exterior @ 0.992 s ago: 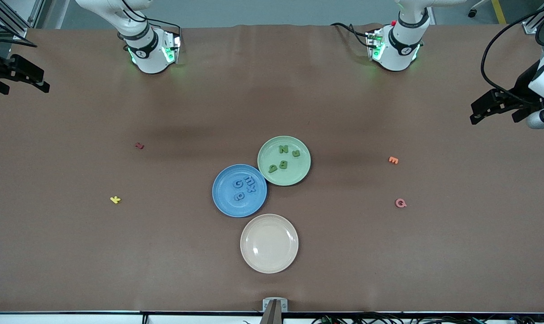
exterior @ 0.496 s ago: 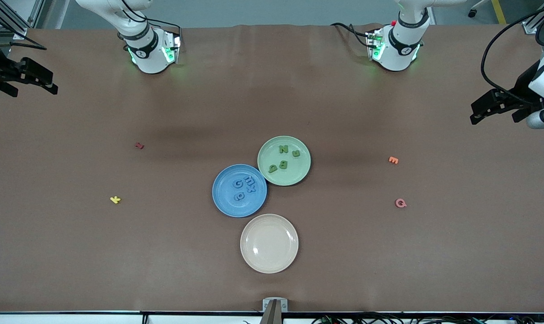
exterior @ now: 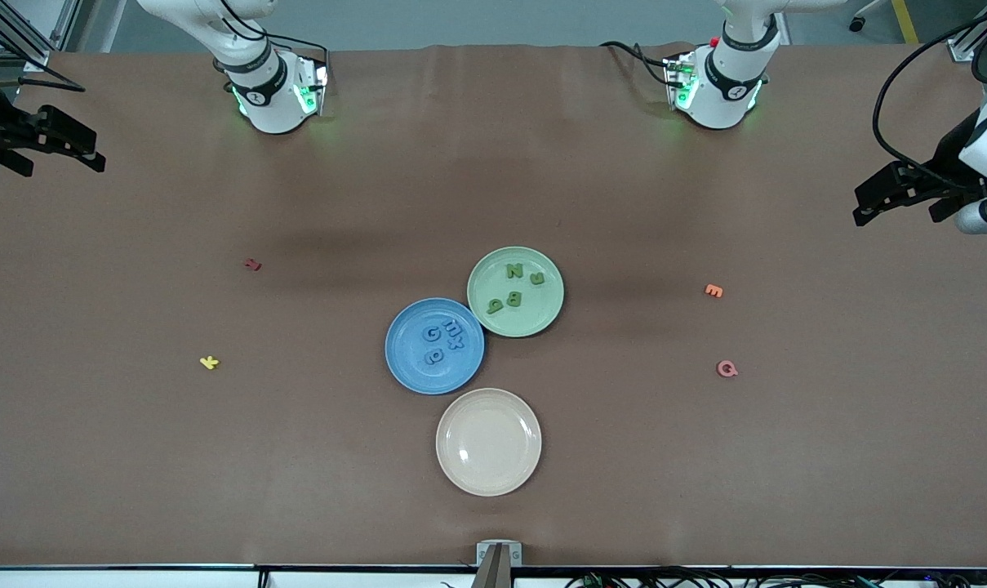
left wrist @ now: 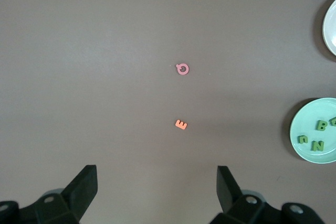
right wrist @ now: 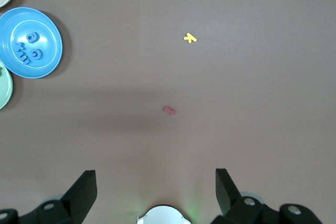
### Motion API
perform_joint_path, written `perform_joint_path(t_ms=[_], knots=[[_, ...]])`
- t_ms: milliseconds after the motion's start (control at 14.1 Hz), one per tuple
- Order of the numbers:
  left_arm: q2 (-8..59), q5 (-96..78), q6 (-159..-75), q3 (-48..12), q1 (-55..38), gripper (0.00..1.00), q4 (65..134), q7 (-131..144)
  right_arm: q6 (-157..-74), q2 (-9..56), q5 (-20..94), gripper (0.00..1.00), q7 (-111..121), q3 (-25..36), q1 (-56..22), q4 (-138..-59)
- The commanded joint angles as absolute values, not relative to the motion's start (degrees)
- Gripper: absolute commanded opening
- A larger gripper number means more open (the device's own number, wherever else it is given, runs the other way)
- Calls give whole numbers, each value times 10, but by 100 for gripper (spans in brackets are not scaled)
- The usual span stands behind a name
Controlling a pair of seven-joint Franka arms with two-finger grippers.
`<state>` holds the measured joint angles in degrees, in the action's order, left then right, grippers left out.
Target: Sort letters by color into matching plates
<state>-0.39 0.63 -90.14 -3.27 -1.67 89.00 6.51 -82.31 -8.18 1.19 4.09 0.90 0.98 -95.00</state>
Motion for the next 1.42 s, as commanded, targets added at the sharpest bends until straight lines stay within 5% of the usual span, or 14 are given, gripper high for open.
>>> perform_joint_path(t_ms=[0,1346], knots=[[-8,3,-891,-32,-16,100,884,57,-835,-91,20,100,47,1,25,-960],[-8,3,-891,-32,-15,100,885,57,-838,-91,32,100,40,3,40,-963]])
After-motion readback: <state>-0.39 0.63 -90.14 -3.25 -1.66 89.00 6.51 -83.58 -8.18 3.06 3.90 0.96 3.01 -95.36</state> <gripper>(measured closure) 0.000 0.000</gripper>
